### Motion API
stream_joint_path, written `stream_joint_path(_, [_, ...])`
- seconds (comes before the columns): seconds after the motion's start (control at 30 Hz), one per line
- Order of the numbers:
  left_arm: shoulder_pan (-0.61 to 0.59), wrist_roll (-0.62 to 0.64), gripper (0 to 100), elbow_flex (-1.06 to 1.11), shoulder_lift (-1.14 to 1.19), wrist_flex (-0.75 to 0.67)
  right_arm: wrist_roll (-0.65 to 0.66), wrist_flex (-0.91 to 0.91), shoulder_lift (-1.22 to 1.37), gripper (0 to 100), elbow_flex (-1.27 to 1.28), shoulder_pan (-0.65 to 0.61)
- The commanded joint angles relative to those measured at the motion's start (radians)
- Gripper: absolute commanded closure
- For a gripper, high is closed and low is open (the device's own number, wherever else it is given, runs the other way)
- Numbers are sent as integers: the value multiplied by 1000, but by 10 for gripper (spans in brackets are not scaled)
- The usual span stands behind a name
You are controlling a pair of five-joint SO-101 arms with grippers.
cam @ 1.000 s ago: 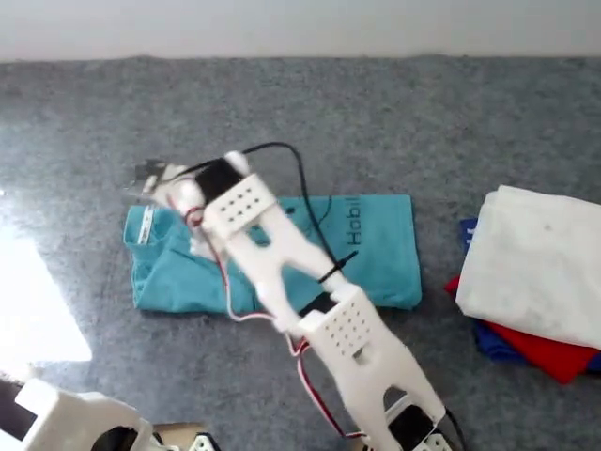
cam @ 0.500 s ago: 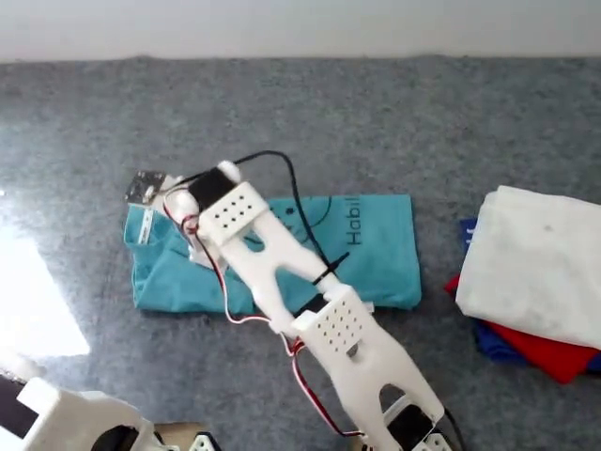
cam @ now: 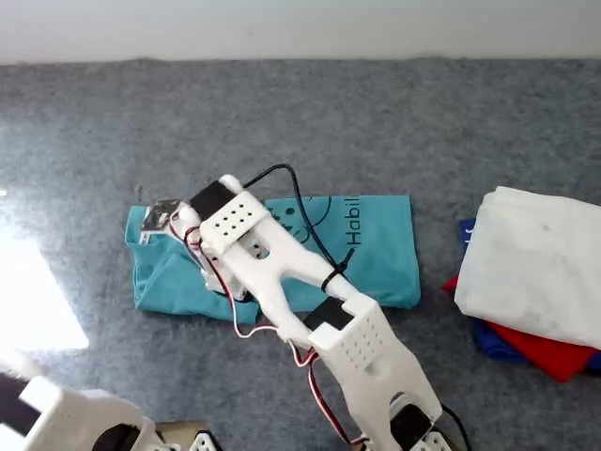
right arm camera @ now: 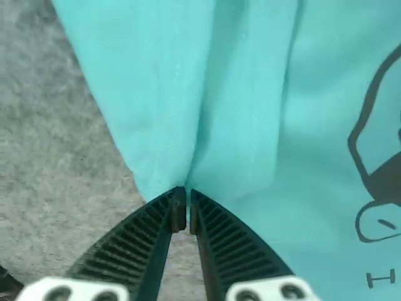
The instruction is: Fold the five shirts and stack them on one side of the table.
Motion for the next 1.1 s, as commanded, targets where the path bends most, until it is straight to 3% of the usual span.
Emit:
stream_joint_path(0.0, [21,5,986,-7,-31,-9,55,-22,35,972,2,67])
stream_joint_path(0.23, [26,5,986,-7,-31,-8,69,12,53,972,-190,102])
stream_joint_path(0.67, [28,5,986,-7,-31,-6,-18,42,22,970,-293,-87])
stream_joint_path(0.87, [28,5,986,-7,-31,-3,-124,42,88,809,-296,-102])
stream_joint_path(1.07, [28,5,986,-5,-31,-3,-132,41,113,832,-298,-114])
